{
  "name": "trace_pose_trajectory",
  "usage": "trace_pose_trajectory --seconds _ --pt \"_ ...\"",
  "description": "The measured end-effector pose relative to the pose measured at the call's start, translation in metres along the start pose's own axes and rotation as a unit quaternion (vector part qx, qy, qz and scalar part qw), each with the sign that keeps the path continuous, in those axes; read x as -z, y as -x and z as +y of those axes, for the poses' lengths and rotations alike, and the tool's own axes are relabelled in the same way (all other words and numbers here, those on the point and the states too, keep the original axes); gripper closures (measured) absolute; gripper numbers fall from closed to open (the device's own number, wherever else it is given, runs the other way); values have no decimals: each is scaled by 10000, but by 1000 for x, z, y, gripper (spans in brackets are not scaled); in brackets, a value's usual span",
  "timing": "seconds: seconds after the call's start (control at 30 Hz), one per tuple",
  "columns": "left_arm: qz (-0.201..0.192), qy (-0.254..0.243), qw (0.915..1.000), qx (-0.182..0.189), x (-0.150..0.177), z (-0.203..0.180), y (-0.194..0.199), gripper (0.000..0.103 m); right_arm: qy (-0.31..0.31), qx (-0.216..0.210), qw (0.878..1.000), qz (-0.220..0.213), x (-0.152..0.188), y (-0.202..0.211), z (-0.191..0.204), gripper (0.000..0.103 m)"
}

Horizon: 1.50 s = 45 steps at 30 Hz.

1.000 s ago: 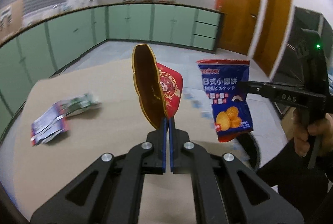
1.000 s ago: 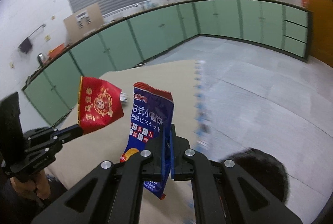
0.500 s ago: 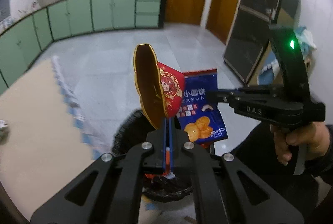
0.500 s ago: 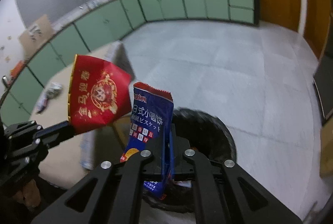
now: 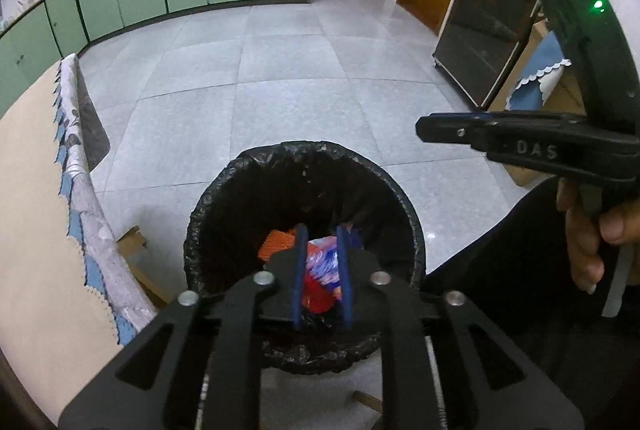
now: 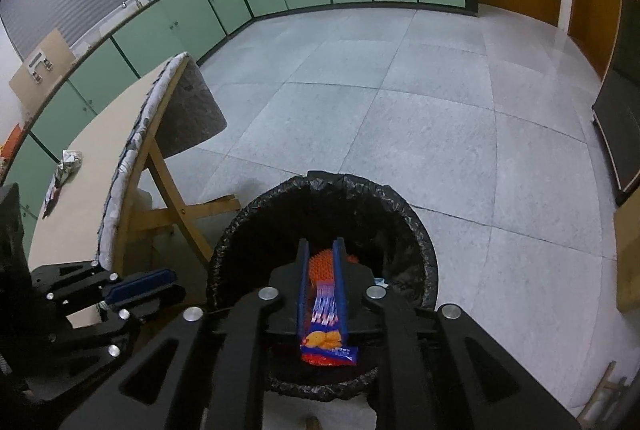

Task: Collect trash
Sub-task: 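Carry both packets over the black bin and open both tools to drop them, then grasp the silver wrapper with the left tool while the right tool grasps the green milk carton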

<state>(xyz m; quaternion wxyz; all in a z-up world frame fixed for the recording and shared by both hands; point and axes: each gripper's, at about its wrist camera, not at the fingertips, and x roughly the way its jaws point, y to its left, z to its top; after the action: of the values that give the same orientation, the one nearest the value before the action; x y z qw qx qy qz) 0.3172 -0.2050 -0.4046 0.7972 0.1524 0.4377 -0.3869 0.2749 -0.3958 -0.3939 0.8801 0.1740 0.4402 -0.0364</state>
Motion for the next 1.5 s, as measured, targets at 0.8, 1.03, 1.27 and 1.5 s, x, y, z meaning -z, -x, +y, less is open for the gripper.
trace_pose_trajectory --seconds 0.8,1.03,1.27,1.5 --pt "-1677 1596 9416 -2445 89 146 233 14 1624 -1278 9767 -573 -24 36 193 65" --pt "-1797 2118 9095 -3094 121 215 274 13 2334 -1791 9540 -577 -27 19 290 65" --pt "-1592 2221 8956 -3510 123 272 252 13 2585 -2011 9434 -516 -33 -10 344 65" --pt "-1263 2299 8950 -3609 115 315 217 14 2670 -2117 9393 -389 -48 -57 376 65"
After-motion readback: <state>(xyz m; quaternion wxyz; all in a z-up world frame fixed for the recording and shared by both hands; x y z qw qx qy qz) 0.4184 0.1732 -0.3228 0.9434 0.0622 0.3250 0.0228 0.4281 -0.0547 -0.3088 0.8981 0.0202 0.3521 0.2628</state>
